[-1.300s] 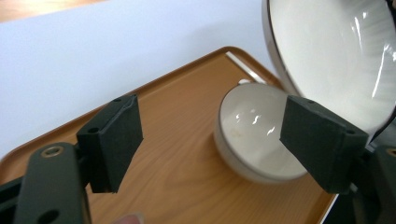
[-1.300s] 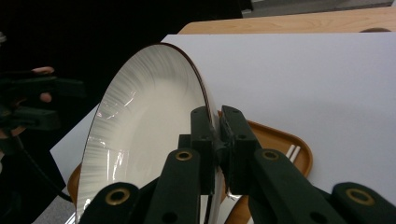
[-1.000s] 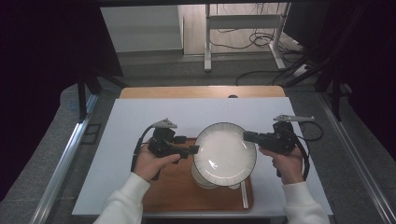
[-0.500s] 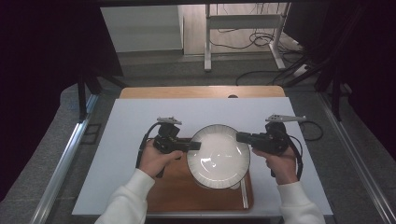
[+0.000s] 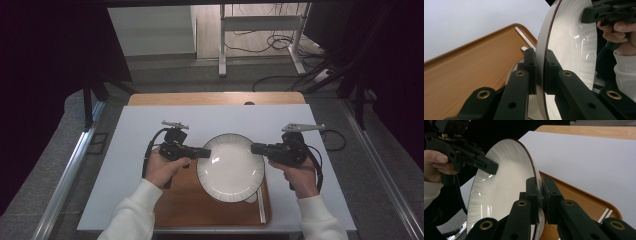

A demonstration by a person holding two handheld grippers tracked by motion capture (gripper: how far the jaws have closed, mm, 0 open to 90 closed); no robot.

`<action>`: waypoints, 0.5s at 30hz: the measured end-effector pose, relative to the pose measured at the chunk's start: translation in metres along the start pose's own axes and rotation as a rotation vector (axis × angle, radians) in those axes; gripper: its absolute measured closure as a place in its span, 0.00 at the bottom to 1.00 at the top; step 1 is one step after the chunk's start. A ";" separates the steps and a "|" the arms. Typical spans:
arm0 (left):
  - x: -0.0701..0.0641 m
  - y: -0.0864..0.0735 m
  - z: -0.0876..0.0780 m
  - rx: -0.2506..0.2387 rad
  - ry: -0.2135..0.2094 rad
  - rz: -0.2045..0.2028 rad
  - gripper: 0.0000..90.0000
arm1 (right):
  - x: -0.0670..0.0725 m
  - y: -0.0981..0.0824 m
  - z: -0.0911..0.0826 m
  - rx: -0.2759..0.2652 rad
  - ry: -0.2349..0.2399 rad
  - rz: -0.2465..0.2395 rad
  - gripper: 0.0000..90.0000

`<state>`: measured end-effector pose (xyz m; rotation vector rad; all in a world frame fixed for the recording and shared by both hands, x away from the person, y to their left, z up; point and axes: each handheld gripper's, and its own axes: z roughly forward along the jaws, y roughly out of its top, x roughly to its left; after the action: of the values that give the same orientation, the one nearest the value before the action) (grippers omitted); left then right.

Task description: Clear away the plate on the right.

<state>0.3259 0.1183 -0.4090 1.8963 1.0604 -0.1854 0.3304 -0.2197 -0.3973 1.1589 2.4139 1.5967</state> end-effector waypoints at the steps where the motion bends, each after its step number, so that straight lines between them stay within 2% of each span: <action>1: 0.000 0.000 -0.001 -0.002 -0.002 -0.009 0.93 | 0.000 0.000 0.001 0.002 0.005 -0.003 0.92; 6: -0.001 0.002 -0.006 0.001 0.016 -0.007 0.93 | 0.001 -0.001 0.004 0.011 0.015 -0.017 0.91; 10: 0.000 0.004 -0.009 -0.013 0.024 -0.036 0.93 | 0.002 -0.001 0.005 0.020 0.016 -0.030 0.87; 11: 0.001 0.005 -0.011 -0.016 0.025 -0.043 0.93 | 0.002 -0.001 0.004 0.016 0.014 -0.038 0.77; 12: 0.002 0.005 -0.013 -0.026 0.027 -0.049 0.93 | 0.002 -0.001 0.004 0.016 0.014 -0.038 0.77; 13: 0.004 0.006 -0.016 -0.031 0.033 -0.056 0.93 | 0.003 -0.001 0.002 -0.007 0.003 -0.048 0.67; 14: 0.006 0.006 -0.019 -0.039 0.035 -0.064 0.93 | 0.003 -0.001 0.002 -0.007 0.003 -0.048 0.67; 15: 0.007 0.006 -0.021 -0.043 0.041 -0.062 0.93 | 0.005 0.000 -0.001 -0.026 -0.012 -0.049 0.58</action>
<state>0.3286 0.1375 -0.3968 1.8367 1.1434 -0.1586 0.3266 -0.2175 -0.3950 1.0936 2.3875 1.5971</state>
